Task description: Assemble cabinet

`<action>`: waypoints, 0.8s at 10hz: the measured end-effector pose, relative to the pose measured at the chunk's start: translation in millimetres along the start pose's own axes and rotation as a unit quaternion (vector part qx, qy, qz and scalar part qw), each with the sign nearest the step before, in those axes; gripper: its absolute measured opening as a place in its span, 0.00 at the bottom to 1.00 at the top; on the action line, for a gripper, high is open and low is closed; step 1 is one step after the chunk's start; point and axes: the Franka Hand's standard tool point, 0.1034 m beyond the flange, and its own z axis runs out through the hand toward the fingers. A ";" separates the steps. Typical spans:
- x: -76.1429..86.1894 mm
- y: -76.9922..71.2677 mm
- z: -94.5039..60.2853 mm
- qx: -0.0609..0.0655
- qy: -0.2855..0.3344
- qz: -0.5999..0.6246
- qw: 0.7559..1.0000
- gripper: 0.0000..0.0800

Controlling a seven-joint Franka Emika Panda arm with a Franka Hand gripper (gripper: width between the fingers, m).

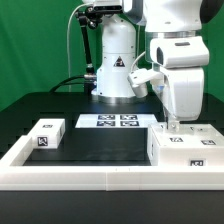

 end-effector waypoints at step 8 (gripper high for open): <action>-0.6 4.6 1.3 0.015 -0.001 0.005 1.000 0.39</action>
Offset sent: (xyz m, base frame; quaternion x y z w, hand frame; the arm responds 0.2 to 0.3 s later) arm 0.0119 0.0089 -0.0034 0.0036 -0.0239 -0.0199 0.9995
